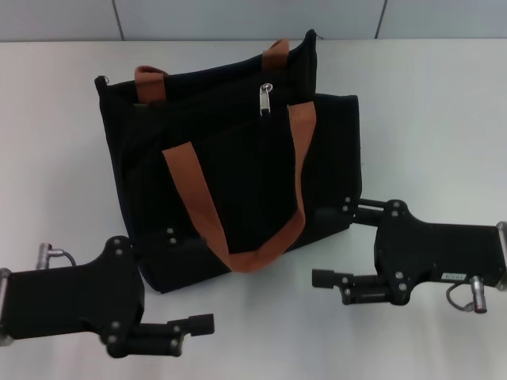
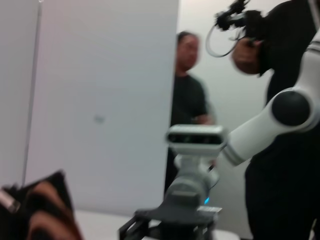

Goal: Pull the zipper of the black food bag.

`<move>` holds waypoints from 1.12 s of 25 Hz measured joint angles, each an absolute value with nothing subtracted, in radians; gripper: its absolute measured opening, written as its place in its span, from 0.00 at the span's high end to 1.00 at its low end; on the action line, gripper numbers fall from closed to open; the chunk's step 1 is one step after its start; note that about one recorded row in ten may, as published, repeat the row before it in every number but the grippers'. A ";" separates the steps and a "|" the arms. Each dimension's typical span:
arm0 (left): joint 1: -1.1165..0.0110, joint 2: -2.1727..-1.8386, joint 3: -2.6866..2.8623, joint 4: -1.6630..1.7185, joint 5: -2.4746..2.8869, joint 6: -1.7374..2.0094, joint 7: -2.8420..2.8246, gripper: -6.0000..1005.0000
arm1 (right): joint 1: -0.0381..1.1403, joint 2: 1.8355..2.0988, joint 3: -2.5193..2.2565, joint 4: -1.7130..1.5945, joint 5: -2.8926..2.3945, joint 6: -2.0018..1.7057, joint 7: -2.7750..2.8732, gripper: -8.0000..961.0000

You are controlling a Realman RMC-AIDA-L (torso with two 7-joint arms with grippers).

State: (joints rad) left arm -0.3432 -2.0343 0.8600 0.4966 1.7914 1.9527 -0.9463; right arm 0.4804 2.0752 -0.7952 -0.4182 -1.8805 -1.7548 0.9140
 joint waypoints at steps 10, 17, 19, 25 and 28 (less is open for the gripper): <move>-0.359 -2.057 0.871 0.440 1.870 1.792 -0.916 0.17 | 0.484 2.077 -0.860 -0.334 -1.882 -1.710 0.837 0.18; -0.361 -2.051 0.872 0.439 1.872 1.810 -0.921 0.17 | 0.486 2.079 -0.870 -0.312 -1.877 -1.700 0.826 0.18; -0.359 -2.051 0.872 0.439 1.874 1.819 -0.921 0.17 | 0.486 2.079 -0.870 -0.312 -1.877 -1.700 0.825 0.18; -0.359 -2.055 0.873 0.439 1.896 1.820 -0.922 0.17 | 0.487 2.079 -0.870 -0.310 -1.879 -1.701 0.824 0.18; -0.358 -2.056 0.872 0.439 1.898 1.820 -0.923 0.17 | 0.487 2.079 -0.870 -0.310 -1.880 -1.705 0.823 0.18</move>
State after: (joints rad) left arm -0.3585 -2.0562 0.8722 0.4386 1.8983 1.8197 -0.9227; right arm 0.4866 2.0785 -0.8697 -0.3098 -1.8796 -1.7048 0.8235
